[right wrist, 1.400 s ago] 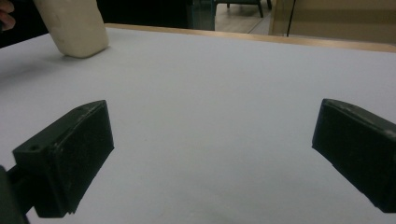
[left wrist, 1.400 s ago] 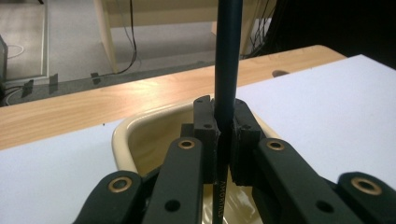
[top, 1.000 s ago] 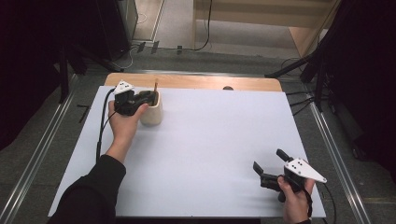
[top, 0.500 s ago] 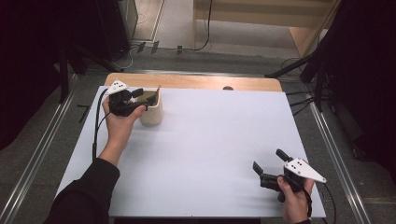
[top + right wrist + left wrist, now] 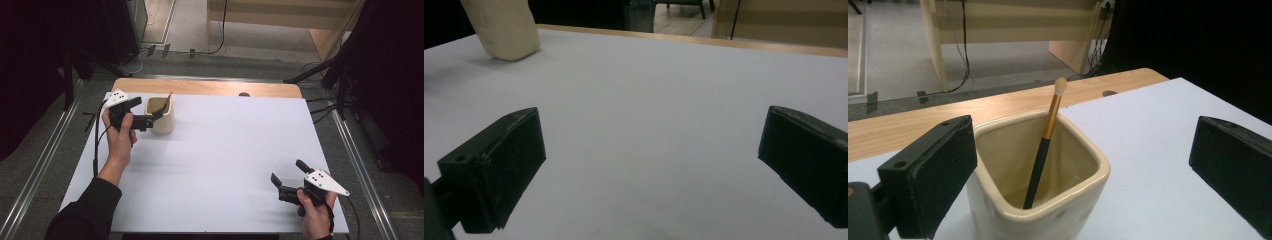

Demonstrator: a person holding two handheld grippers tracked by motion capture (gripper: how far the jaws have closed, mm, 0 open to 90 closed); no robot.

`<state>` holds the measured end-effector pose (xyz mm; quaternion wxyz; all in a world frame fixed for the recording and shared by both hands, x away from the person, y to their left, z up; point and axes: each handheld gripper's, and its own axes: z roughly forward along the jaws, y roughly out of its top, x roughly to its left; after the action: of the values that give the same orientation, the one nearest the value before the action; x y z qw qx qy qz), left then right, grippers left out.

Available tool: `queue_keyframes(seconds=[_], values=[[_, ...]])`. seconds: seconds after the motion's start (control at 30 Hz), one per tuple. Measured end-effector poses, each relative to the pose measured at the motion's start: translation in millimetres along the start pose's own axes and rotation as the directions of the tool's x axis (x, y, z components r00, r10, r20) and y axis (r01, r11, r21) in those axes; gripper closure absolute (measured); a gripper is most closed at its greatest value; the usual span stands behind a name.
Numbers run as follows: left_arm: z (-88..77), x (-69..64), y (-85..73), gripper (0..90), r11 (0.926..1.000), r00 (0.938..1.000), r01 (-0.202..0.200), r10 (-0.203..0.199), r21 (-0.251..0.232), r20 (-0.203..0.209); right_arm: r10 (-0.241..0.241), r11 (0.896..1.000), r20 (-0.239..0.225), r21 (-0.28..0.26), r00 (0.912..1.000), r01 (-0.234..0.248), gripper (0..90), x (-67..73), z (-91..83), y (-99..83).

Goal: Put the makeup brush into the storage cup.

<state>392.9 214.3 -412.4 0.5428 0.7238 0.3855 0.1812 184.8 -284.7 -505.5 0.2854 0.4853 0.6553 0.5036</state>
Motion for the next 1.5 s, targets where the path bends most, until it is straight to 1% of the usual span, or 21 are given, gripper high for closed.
queue_keyframes(seconds=[0.07, 0.1, 0.13, 0.23, 0.4, 0.5, 0.57, 0.77, 0.93, 0.97, 1.13, 1.3, 1.37, 1.5], values=[[-4.3, -3.2, -0.6, 0.0, 0.9998, 0.9996, -0.017, 0.017, 0.009, -0.024, 0.001, 1.0, 0.0, 0.0, 1.0, -0.001, 0.0, 0.0, 0.2, 0.0], [-6.7, -5.1, -1.4, 0.0, 0.9998, 0.9994, -0.021, 0.021, 0.007, -0.028, 0.0, 1.0, 0.0, 0.001, 1.0, 0.0, 0.0, 0.0, 0.2, 0.0], [-9.4, -6.8, -2.4, 0.0, 0.9997, 0.999, -0.023, 0.023, 0.01, -0.037, 0.001, 1.0, 0.0, 0.001, 1.0, -0.001, 0.0, 0.2, 0.2, 0.0], [-18.0, -11.5, -7.3, 0.0, 0.9998, 0.9989, -0.018, 0.018, 0.003, -0.042, -0.002, 1.0, 0.0, 0.0, 1.0, 0.002, 0.0, 0.0, 0.1, 0.1], [-31.7, -15.4, -15.2, 0.0, 0.9999, 0.9996, 0.002, -0.003, -0.013, -0.029, -0.003, 1.0, 0.0, 0.002, 1.0, 0.003, 0.0, -0.4, 0.2, 0.2], [-37.7, -16.5, -19.0, 0.0, 1.0, 0.9993, 0.003, -0.003, -0.007, -0.038, -0.007, 1.0, -0.002, 0.003, 1.0, 0.007, 0.0, -0.1, 0.7, 0.2], [-42.1, -16.5, -22.1, 0.0, 0.9999, 0.9992, 0.004, -0.005, -0.013, -0.04, -0.007, 1.0, -0.002, 0.003, 1.0, 0.007, 0.0, 0.0, 0.9, 0.2], [-54.1, -18.7, -30.8, 0.0, 0.9998, 0.9993, 0.015, -0.016, -0.014, -0.034, -0.007, 1.0, -0.003, 0.001, 1.0, 0.007, 0.0, 1.0, 0.5, 0.5], [-61.0, -22.8, -39.1, 0.0, 0.9997, 0.9995, 0.021, -0.021, -0.014, -0.025, -0.006, 1.0, -0.002, 0.001, 1.0, 0.006, 0.0, 1.0, 0.4, 0.6], [-62.5, -23.4, -41.2, 0.0, 0.9997, 0.9994, 0.022, -0.022, -0.012, -0.028, -0.007, 1.0, -0.002, 0.001, 1.0, 0.007, 0.0, 1.1, 0.4, 0.6], [-65.4, -24.6, -55.2, 0.0, 0.9994, 0.9991, 0.035, -0.035, 0.004, -0.025, -0.009, 1.0, -0.002, 0.0, 1.0, 0.009, 0.0, 1.3, 0.4, 0.8], [-68.0, -30.7, -66.8, 0.0, 0.9995, 0.9995, 0.028, -0.028, 0.017, -0.018, -0.01, 1.0, -0.002, 0.003, 0.9999, 0.01, 0.0, 1.1, 0.6, 0.5], [-70.2, -33.2, -70.5, 0.0, 0.9995, 0.9994, 0.023, -0.022, 0.022, -0.026, -0.013, 1.0, -0.001, 0.003, 0.9999, 0.013, 0.0, 1.4, 0.6, 0.6], [-75.7, -36.1, -76.7, 0.0, 0.9994, 0.9993, 0.03, -0.029, 0.016, -0.022, -0.013, 1.0, -0.001, 0.002, 0.9999, 0.013, 0.0, 1.5, 0.6, 0.6]])
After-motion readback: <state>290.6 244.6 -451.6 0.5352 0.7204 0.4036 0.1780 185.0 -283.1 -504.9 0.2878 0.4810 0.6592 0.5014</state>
